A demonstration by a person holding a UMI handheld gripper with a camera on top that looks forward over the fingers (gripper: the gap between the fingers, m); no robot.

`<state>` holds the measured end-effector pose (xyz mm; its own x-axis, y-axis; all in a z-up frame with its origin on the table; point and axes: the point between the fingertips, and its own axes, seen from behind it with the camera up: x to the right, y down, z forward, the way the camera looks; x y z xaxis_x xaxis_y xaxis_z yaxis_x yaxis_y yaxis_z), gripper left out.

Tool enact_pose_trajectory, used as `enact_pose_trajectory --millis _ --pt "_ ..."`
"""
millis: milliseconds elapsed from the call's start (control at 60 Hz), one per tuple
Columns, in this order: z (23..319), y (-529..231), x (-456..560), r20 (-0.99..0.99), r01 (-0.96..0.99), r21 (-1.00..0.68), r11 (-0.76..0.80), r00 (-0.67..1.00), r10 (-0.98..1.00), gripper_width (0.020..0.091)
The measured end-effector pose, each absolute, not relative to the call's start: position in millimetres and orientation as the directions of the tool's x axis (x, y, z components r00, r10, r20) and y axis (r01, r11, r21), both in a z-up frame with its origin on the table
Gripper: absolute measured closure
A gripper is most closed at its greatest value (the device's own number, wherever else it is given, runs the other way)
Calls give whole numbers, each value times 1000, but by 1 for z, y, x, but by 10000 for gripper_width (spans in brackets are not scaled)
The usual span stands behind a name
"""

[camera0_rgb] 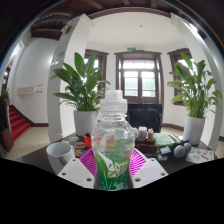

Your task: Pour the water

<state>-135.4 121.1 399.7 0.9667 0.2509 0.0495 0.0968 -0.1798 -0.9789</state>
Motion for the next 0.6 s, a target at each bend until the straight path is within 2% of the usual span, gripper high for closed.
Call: enact_pose_trajectory --millis 67,167,250,300,350,383,600 --pt "408 123 -153 54 98 -979 -179 970 235 722" --pt "404 125 -146 39 83 -977 -198 976 215 622" --pt "404 126 -152 49 95 -969 -227 978 201 565" --pt "402 127 -158 48 95 -960 -263 983 179 463" --pt "398 129 -170 41 88 -954 -285 985 169 302" --pt "400 119 -160 25 73 -953 -293 986 163 242" --pt "420 72 -174 -6 21 -947 -321 997 82 261"
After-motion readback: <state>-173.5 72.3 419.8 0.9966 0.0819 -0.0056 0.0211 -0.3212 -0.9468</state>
